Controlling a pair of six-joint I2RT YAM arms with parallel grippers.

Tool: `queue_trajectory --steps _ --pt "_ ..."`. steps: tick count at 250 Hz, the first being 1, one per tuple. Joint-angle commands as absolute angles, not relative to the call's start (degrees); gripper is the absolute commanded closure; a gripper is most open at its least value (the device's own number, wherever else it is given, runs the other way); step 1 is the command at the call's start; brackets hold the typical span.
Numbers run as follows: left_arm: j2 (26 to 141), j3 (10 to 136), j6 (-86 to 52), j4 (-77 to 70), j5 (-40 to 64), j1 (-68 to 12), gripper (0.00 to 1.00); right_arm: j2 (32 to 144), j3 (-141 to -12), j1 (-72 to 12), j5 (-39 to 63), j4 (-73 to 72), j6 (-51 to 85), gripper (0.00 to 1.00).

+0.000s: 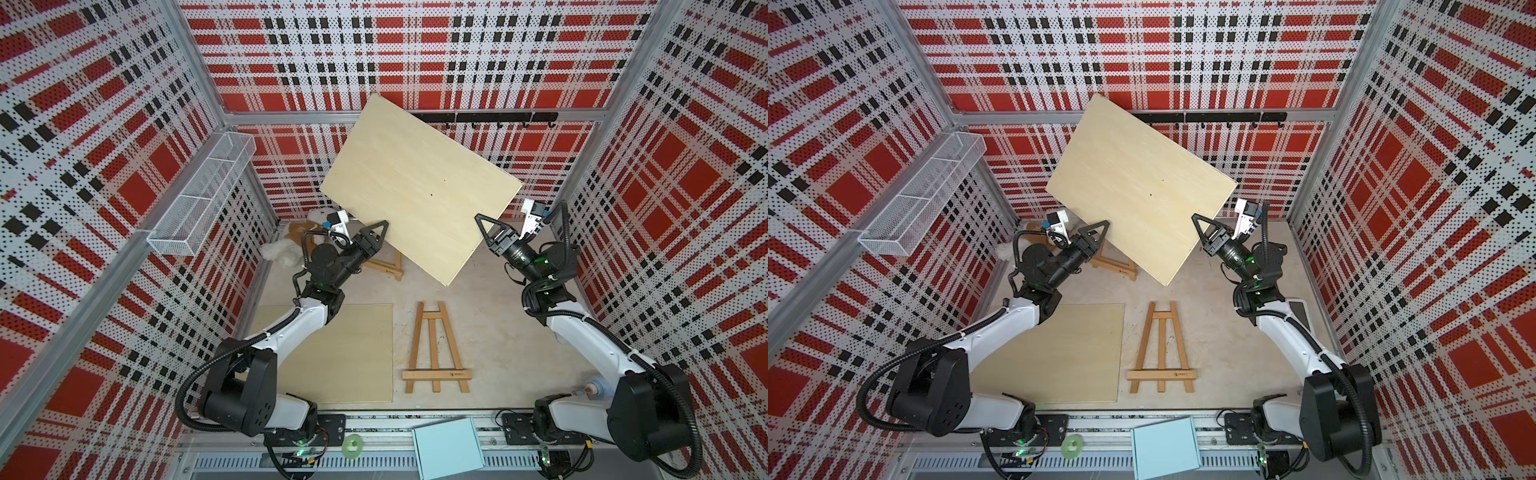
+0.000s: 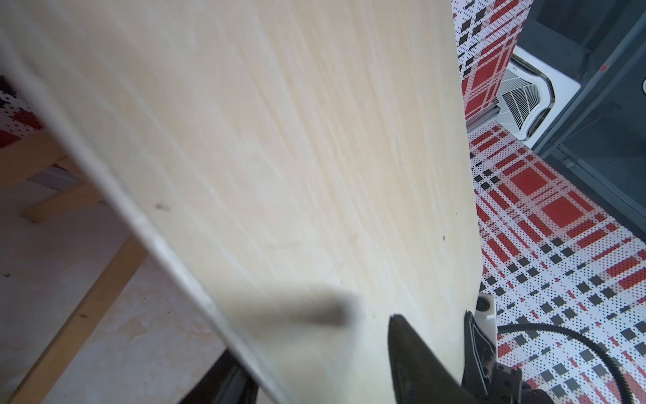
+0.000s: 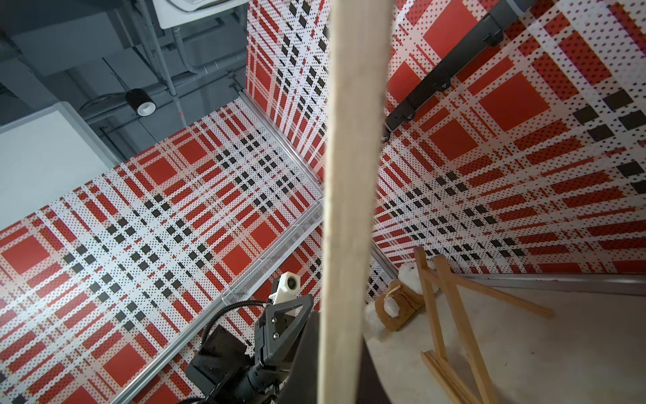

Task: Disassemble the easel
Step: Place the drawing board at the corner of the board.

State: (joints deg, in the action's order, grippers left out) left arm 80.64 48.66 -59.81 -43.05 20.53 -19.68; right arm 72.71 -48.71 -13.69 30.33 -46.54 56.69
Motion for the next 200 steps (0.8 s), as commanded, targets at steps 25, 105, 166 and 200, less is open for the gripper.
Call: queue_trajectory --steps 25,105,166,200 --pt "75.2 50.7 -62.2 -57.1 22.6 -23.8 0.46 70.4 -48.2 -14.7 31.0 -47.7 54.8 1.00" --pt "74.7 51.9 -63.9 -61.1 19.8 -27.1 0.55 72.8 -47.2 -15.2 33.4 -53.0 60.4 1.00" --pt "75.4 53.4 -64.0 -62.6 19.5 -28.3 0.67 72.3 -47.3 -15.7 33.0 -53.3 61.1 1.00" --pt "75.5 52.5 -64.9 -64.8 18.6 -28.3 0.77 71.9 -47.0 -15.8 33.0 -53.1 61.3 1.00"
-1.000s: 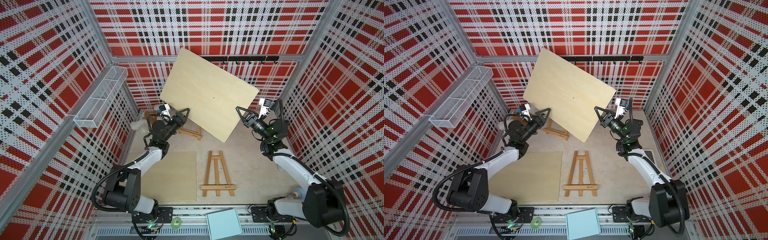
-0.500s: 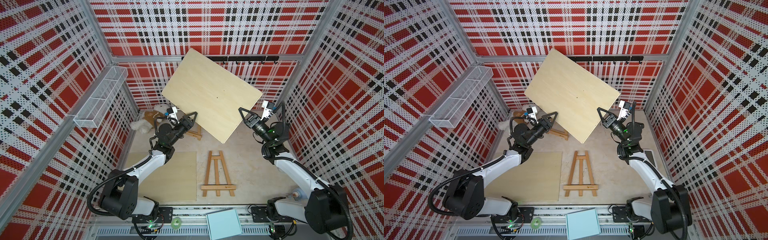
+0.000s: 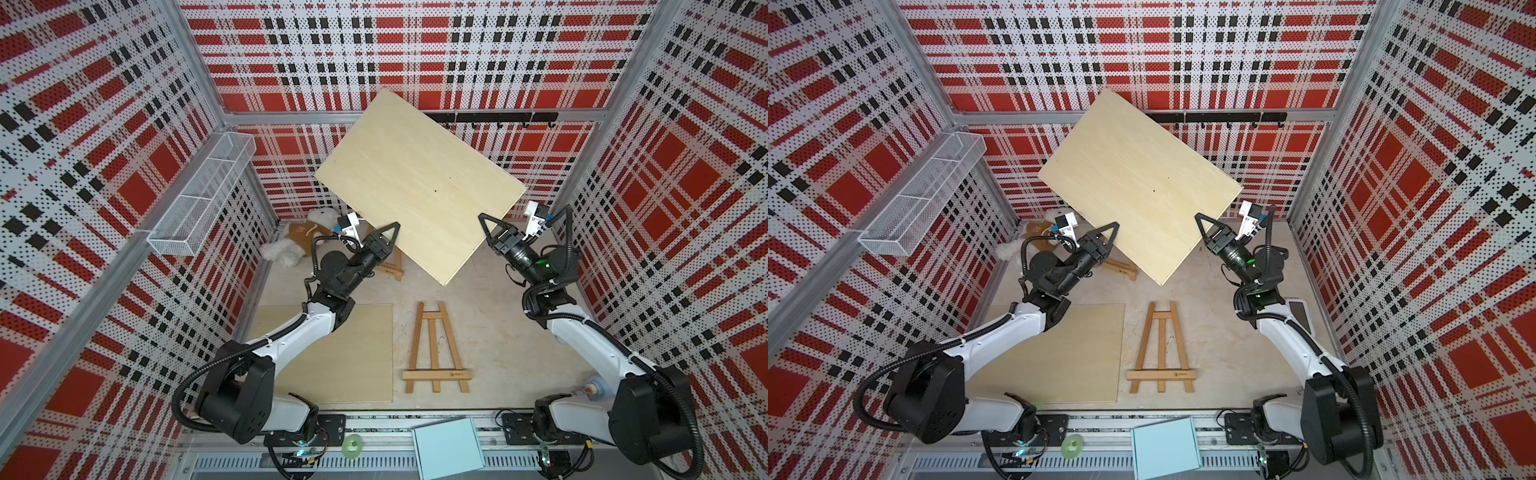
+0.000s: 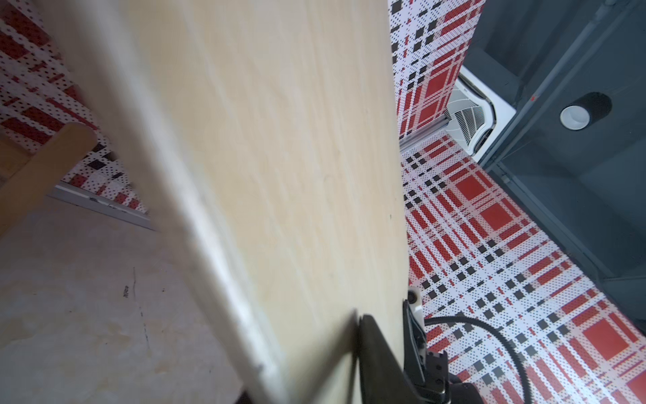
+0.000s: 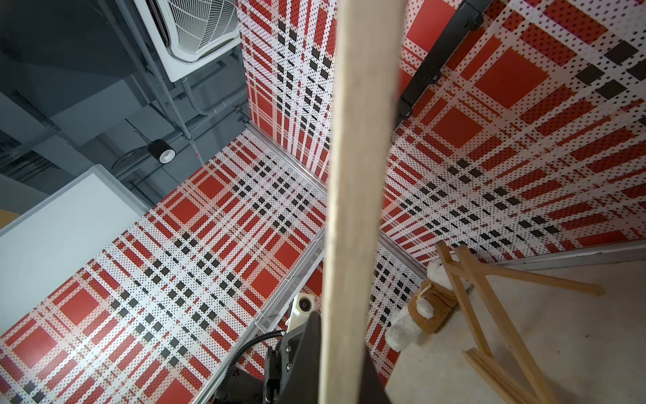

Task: Disassemble the easel
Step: Place the drawing board at the corner of the board.

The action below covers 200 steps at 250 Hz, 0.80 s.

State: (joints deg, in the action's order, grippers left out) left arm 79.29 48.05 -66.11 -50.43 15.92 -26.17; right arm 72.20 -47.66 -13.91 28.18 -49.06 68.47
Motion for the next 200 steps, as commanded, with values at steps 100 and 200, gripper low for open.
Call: queue_trajectory --steps 100,200 --pt "74.2 50.4 -63.4 -66.1 15.9 -29.8 0.94 72.3 -46.6 -19.7 28.7 -54.4 59.5 0.92" --pt "66.3 44.7 -61.4 -55.3 23.6 -22.4 0.43 72.7 -51.2 -19.9 33.8 -54.3 60.0 1.00"
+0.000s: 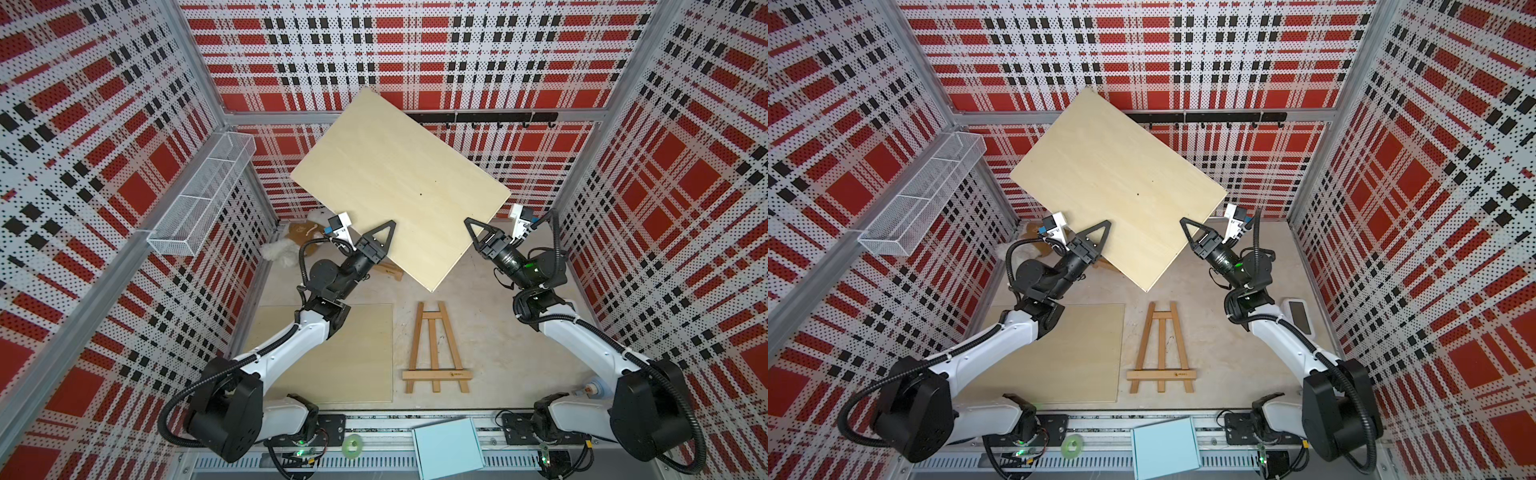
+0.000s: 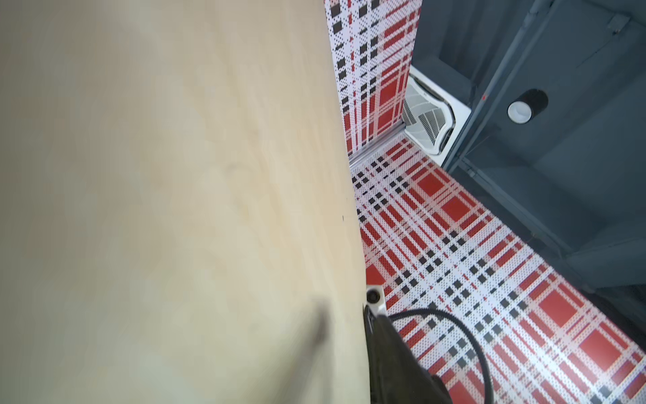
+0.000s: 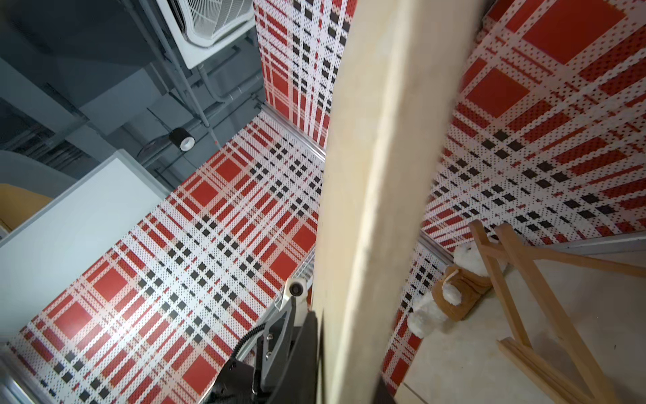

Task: Disassemble the easel
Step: Place the drawing board at the corner of the board.

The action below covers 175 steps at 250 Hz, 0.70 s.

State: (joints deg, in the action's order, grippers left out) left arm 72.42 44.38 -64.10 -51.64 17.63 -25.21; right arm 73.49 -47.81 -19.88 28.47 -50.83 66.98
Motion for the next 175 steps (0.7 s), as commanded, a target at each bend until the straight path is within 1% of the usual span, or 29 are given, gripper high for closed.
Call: queue_trajectory --steps 1,13,30,39,42,67,87,108,128,175 --pt "66.2 44.6 -61.4 -55.2 23.7 -22.3 0.43 72.6 -51.2 -19.8 33.8 -54.3 60.0 1.00" --pt "64.8 43.9 -60.6 -53.5 25.1 -20.6 0.41 72.5 -51.5 -19.5 33.5 -55.7 62.1 1.00" --pt "63.2 43.4 -59.8 -50.8 27.6 -18.1 0.39 73.3 -51.1 -19.0 32.5 -61.9 66.8 1.00" --pt "62.4 43.0 -59.4 -49.4 28.8 -17.8 0.36 74.1 -51.2 -18.8 32.3 -65.1 69.6 1.00" --pt "62.0 42.8 -59.3 -49.0 29.2 -15.9 0.36 74.4 -51.3 -18.7 32.3 -66.0 70.5 1.00" --pt "59.8 41.5 -58.9 -45.8 32.0 -12.6 0.28 75.9 -52.0 -18.6 32.2 -70.6 75.2 1.00" --pt "58.3 41.2 -58.0 -41.6 35.6 -9.6 0.26 75.5 -52.3 -18.3 32.6 -69.8 75.1 1.00" --pt "57.4 41.2 -57.0 -35.0 40.4 -5.8 0.23 74.3 -52.3 -17.0 33.9 -65.8 73.0 1.00" --pt "56.8 39.7 -58.2 -34.1 44.0 -1.5 0.20 73.2 -51.6 -14.7 34.8 -62.8 72.9 1.00" --pt "57.1 38.2 -61.1 -34.6 51.6 7.3 0.17 71.7 -50.2 -10.9 37.4 -62.9 76.6 1.00"
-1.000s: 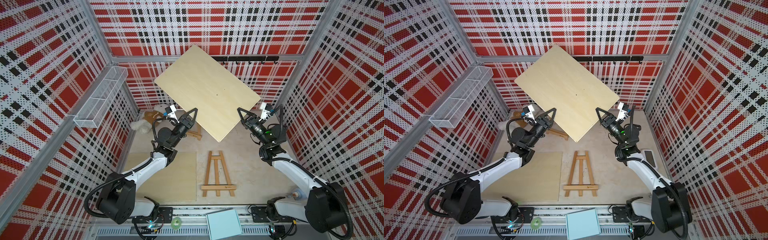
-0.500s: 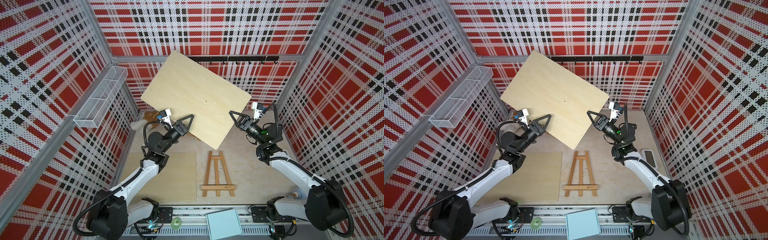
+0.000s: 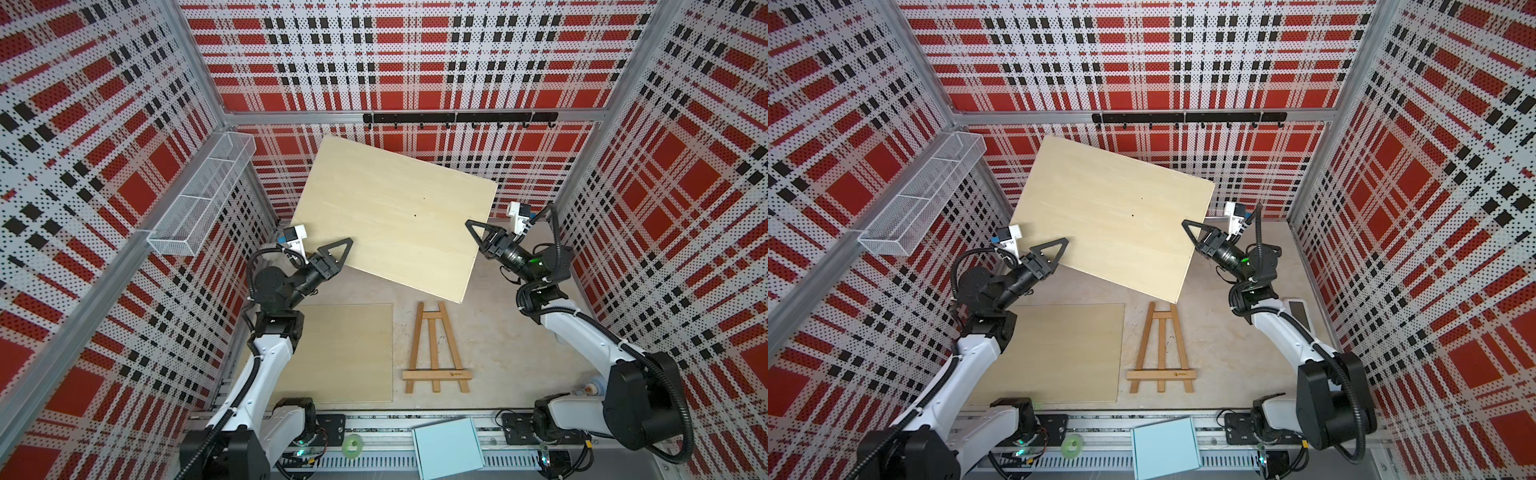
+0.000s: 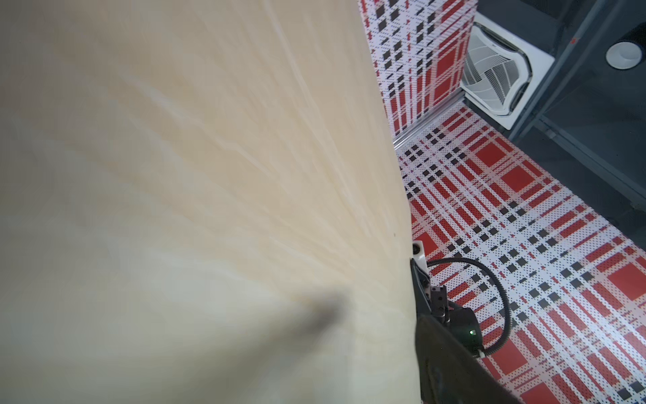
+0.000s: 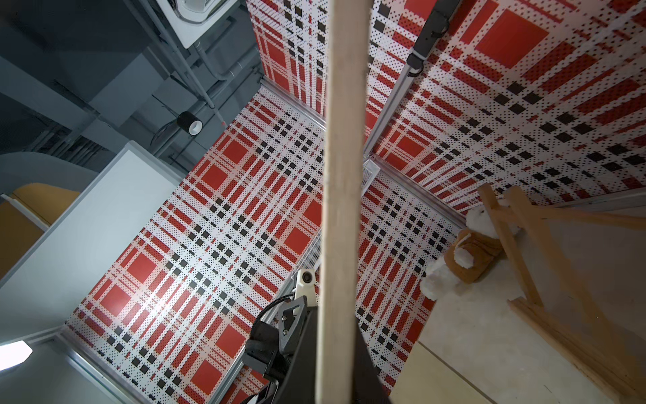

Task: Disassemble the easel
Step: Place the drawing board at the corner of the board.

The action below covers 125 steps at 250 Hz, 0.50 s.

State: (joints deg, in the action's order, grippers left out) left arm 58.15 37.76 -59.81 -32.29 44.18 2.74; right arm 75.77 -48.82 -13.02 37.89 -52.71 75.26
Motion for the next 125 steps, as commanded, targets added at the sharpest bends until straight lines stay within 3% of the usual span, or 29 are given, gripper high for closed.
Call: queue_trajectory --steps 1,45,91,125 --pt "57.1 38.2 -61.2 -34.6 51.8 7.4 0.17 71.6 -50.2 -10.8 37.5 -62.8 76.7 1.00" --pt "59.5 40.1 -64.7 -36.4 57.7 12.2 0.17 70.5 -49.4 -8.3 40.3 -61.7 79.4 1.00" --pt "63.8 40.5 -75.4 -47.9 62.4 16.3 0.17 70.2 -47.7 -4.4 43.3 -62.3 82.7 1.00" --pt "67.2 41.1 -79.6 -52.2 65.8 17.4 0.21 71.4 -47.9 -1.3 47.5 -65.6 86.9 1.00"
